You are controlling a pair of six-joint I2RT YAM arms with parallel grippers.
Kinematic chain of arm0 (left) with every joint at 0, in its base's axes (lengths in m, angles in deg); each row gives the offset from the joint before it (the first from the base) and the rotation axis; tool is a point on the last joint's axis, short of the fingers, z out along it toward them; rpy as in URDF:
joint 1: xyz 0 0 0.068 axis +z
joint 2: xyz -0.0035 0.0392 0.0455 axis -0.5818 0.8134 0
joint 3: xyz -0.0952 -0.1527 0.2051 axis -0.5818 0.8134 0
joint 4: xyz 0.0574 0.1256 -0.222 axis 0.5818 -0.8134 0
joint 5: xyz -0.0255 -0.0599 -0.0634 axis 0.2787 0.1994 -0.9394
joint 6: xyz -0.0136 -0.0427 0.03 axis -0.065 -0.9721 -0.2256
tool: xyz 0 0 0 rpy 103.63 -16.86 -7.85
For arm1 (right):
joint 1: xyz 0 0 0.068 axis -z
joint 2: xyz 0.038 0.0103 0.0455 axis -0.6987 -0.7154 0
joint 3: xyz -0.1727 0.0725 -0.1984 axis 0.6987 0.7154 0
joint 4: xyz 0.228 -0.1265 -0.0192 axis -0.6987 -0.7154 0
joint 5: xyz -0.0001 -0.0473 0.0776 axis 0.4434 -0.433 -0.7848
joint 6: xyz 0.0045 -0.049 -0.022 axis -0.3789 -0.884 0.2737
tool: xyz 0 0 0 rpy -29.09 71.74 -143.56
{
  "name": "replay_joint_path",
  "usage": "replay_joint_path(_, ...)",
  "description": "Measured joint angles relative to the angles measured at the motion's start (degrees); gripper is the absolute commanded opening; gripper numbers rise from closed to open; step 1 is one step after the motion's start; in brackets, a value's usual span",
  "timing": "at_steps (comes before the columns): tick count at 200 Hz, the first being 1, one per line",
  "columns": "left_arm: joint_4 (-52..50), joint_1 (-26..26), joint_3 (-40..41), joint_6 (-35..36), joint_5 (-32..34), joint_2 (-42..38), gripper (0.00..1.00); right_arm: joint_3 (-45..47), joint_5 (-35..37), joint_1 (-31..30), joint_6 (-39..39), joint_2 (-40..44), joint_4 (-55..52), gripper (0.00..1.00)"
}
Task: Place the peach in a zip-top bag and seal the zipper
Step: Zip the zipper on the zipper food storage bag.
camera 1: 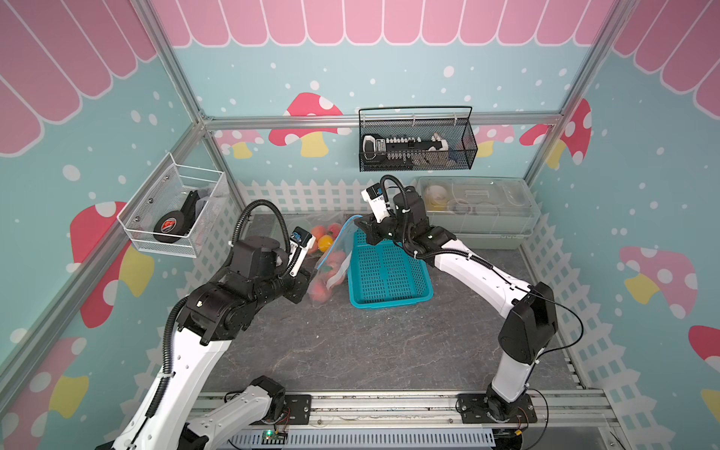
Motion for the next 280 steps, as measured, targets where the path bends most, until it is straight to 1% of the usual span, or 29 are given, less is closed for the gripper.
replay_joint_path(39, 0.33, 0.00, 0.00, 0.74, -1.14, 2.62, 0.45, 0.00, -0.37, 0.00, -0.02, 0.00, -0.02, 0.00)
replay_joint_path(77, 0.63, 0.07, 0.70, 1.01, -1.11, 2.84, 0.45, 0.00, -0.39, 0.00, -0.04, 0.00, -0.11, 0.00)
replay_joint_path(103, 0.66, 0.35, 1.62, 1.07, -0.92, 2.86, 0.41, 0.00, -0.39, 0.00, -0.04, 0.00, -0.17, 0.00)
replay_joint_path(167, 0.66, 0.39, 2.82, 0.57, 0.07, 2.84, 0.17, 0.00, -0.26, 0.00, -0.07, 0.00, -0.20, 0.00)
replay_joint_path(185, 0.63, 0.39, 2.82, 0.07, 0.28, 2.84, 0.07, 0.00, 0.02, 0.02, -0.07, 0.00, -0.20, 0.00)
replay_joint_path(280, 0.66, 0.39, 2.82, -0.46, 1.70, 1.68, 0.10, 0.00, 1.16, 0.00, 1.29, 0.00, -0.17, 0.00)
